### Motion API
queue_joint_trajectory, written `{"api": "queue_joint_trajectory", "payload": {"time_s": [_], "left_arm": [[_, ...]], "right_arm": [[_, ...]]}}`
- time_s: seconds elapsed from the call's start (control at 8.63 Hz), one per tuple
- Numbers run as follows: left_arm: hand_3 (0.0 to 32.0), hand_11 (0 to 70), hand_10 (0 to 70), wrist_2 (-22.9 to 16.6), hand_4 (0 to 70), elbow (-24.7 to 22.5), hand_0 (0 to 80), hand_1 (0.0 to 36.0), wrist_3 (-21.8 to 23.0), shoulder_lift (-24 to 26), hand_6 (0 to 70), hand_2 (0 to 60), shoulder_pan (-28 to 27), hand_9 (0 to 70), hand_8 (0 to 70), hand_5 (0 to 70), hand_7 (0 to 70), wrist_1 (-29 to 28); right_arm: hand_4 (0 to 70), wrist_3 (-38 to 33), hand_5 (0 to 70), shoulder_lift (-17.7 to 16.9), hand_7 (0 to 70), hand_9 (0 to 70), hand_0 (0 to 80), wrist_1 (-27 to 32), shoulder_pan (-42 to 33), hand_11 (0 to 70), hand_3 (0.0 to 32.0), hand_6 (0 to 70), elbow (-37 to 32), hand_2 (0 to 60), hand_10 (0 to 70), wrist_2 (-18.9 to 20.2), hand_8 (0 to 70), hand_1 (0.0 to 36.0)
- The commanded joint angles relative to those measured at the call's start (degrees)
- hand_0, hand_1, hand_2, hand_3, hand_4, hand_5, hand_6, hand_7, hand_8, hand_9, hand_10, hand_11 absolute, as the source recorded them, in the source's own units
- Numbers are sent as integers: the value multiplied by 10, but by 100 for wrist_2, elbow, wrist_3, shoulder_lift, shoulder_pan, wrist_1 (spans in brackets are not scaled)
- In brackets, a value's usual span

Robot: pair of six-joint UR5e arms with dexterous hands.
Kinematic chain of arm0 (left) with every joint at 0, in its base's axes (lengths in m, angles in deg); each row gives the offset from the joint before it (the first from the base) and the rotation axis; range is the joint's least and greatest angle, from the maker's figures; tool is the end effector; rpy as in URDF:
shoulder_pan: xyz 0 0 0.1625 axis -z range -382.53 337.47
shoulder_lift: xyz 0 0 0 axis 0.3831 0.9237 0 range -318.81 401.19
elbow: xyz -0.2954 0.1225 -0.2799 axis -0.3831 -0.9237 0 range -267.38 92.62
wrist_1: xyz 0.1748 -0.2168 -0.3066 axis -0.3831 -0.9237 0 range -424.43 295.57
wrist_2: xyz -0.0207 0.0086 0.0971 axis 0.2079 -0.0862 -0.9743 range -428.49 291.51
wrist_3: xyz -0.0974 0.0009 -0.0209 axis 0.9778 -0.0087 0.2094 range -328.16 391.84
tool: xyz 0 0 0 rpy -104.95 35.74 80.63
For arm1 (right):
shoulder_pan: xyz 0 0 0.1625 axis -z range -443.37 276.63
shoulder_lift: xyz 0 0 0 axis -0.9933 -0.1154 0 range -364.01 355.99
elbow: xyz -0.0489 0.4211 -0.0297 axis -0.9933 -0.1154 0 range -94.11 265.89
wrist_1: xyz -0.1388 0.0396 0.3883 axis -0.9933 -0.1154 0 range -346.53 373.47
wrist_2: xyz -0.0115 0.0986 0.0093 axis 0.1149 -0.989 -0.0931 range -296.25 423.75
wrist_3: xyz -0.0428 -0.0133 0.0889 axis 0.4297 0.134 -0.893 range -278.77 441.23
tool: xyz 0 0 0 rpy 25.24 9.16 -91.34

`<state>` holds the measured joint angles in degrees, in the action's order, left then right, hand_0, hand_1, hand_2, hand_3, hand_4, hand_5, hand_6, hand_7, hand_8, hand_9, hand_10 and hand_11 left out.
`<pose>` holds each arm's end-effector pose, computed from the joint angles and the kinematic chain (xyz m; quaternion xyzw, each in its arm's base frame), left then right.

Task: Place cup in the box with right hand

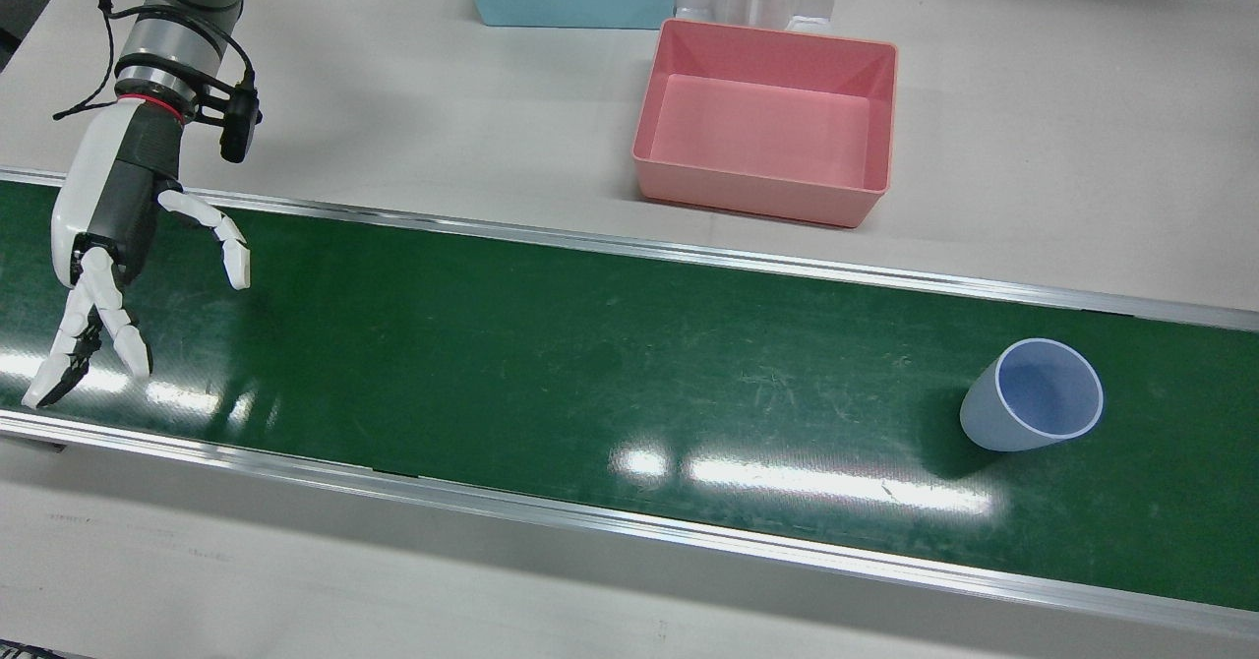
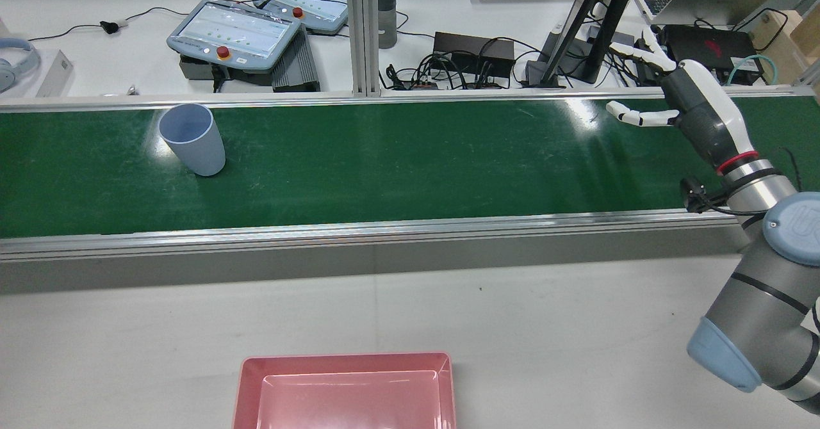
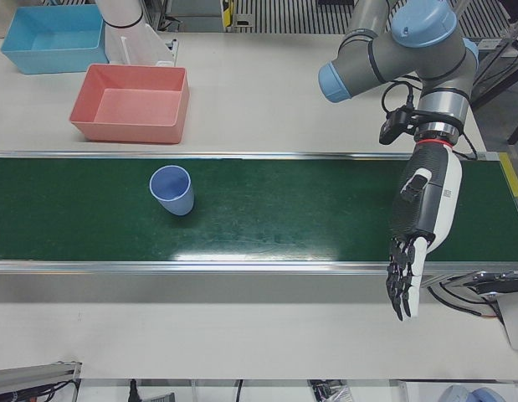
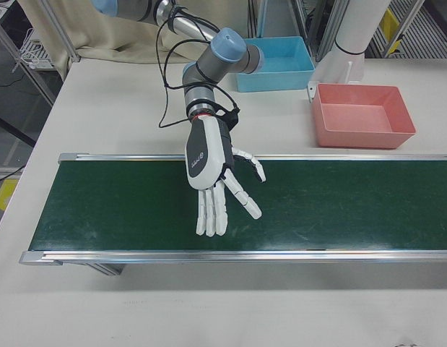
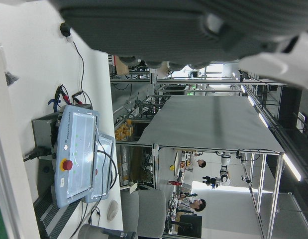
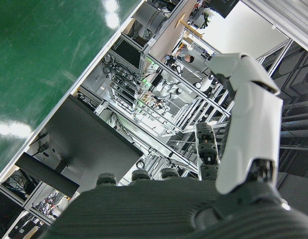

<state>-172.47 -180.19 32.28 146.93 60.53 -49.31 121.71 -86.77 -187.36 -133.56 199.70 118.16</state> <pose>-0.0372 -0.5984 0.5405 -0.1298 0.7156 -0.6744 0.1270 -0.1649 -0.4965 0.4656 0.2003 -0.7295 0.6179 0.2144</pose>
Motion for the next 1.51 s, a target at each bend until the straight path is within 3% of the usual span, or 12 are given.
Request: {"api": "queue_joint_trajectory", "payload": {"time_s": [0.0, 0.12, 0.46, 0.7, 0.93, 1.04, 1.16, 1.27, 1.39], "left_arm": [[0, 0, 0, 0, 0, 0, 0, 0, 0, -9, 0, 0, 0, 0, 0, 0, 0, -9], [0, 0, 0, 0, 0, 0, 0, 0, 0, 0, 0, 0, 0, 0, 0, 0, 0, 0], [0, 0, 0, 0, 0, 0, 0, 0, 0, 0, 0, 0, 0, 0, 0, 0, 0, 0], [0, 0, 0, 0, 0, 0, 0, 0, 0, 0, 0, 0, 0, 0, 0, 0, 0, 0], [0, 0, 0, 0, 0, 0, 0, 0, 0, 0, 0, 0, 0, 0, 0, 0, 0, 0], [0, 0, 0, 0, 0, 0, 0, 0, 0, 0, 0, 0, 0, 0, 0, 0, 0, 0], [0, 0, 0, 0, 0, 0, 0, 0, 0, 0, 0, 0, -8, 0, 0, 0, 0, 0], [0, 0, 0, 0, 0, 0, 0, 0, 0, 0, 0, 0, 0, 0, 0, 0, 0, 0], [0, 0, 0, 0, 0, 0, 0, 0, 0, 0, 0, 0, 0, 0, 0, 0, 0, 0]], "right_arm": [[0, 29, 71, 32, 0, 3, 522, 9, 71, 0, 0, 13, -131, 286, 0, -18, 0, 286], [0, 29, 71, 41, 0, 3, 520, 9, 80, 0, 0, 13, -122, 300, 0, -96, 0, 290], [0, 3, 64, 32, 0, 4, 507, 18, 80, 0, 0, 7, -104, 209, 0, -228, 0, 254], [0, -15, 40, 6, 0, 9, 456, 18, 123, 0, 0, 8, -43, 209, 0, -596, 0, 180], [0, -24, 35, -3, 21, 26, 442, 18, 185, 0, 0, 19, -25, 186, 0, -921, 4, 158], [0, -24, 37, -3, 211, 122, 417, 18, 202, 19, 0, 59, -34, 186, 7, -940, 52, 140], [9, -15, 58, -3, 622, 449, 407, 18, 220, 171, 0, 155, -34, 184, 113, -967, 253, 116], [99, -23, 75, -3, 700, 681, 406, 18, 281, 321, 0, 239, -34, 175, 219, -1089, 416, 95], [201, -24, 80, -3, 700, 700, 391, 18, 290, 418, 0, 292, -34, 174, 291, -1099, 499, 70]]}}
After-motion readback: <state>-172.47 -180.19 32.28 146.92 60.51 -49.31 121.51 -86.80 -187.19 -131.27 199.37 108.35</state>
